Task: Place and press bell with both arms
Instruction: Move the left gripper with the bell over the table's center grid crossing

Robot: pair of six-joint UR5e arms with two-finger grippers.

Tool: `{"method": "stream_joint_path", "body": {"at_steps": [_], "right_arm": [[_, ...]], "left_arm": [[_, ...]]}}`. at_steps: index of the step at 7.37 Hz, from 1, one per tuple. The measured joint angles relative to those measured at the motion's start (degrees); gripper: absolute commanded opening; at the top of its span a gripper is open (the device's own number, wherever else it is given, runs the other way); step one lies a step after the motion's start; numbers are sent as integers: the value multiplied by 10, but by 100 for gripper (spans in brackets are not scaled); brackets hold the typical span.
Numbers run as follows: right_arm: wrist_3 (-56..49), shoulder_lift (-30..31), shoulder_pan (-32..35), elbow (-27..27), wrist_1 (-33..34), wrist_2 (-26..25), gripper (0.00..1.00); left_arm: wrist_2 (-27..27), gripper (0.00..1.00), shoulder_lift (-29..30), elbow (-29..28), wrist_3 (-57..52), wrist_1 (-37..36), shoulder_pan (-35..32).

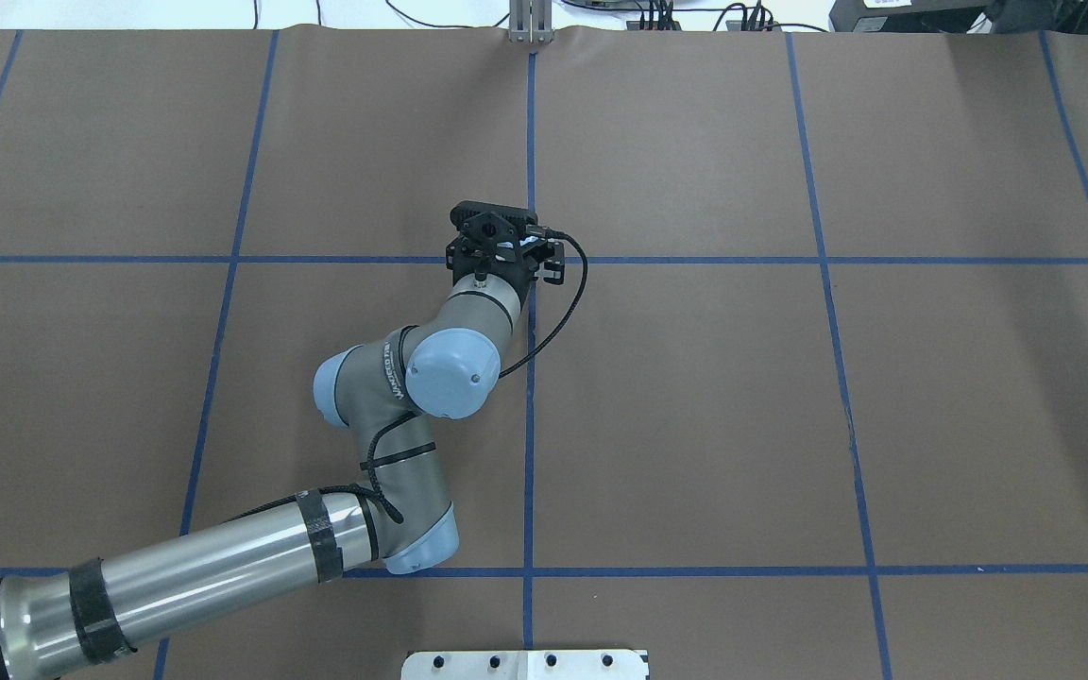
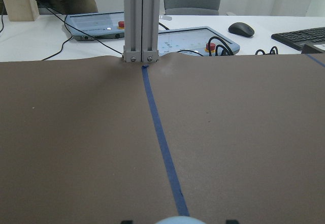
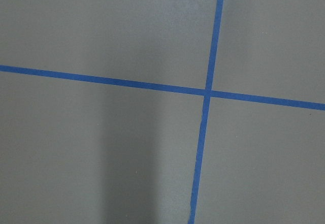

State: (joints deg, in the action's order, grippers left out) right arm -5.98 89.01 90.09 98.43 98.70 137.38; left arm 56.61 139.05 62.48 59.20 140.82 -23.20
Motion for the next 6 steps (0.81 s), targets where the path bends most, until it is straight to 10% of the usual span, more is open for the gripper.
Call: {"method": "stream_joint_path", "body": {"at_steps": [2, 4, 6], "right_arm": [[0, 0, 0, 0, 0, 0, 100], [0, 0, 0, -1, 0, 0, 100], [0, -1, 0, 0, 0, 0, 100]], "left_arm": [[-13, 0, 13, -23, 0, 0, 8], [-15, 100, 15, -29, 1, 0, 10], [-15, 100, 18, -28, 2, 1, 10]]}}
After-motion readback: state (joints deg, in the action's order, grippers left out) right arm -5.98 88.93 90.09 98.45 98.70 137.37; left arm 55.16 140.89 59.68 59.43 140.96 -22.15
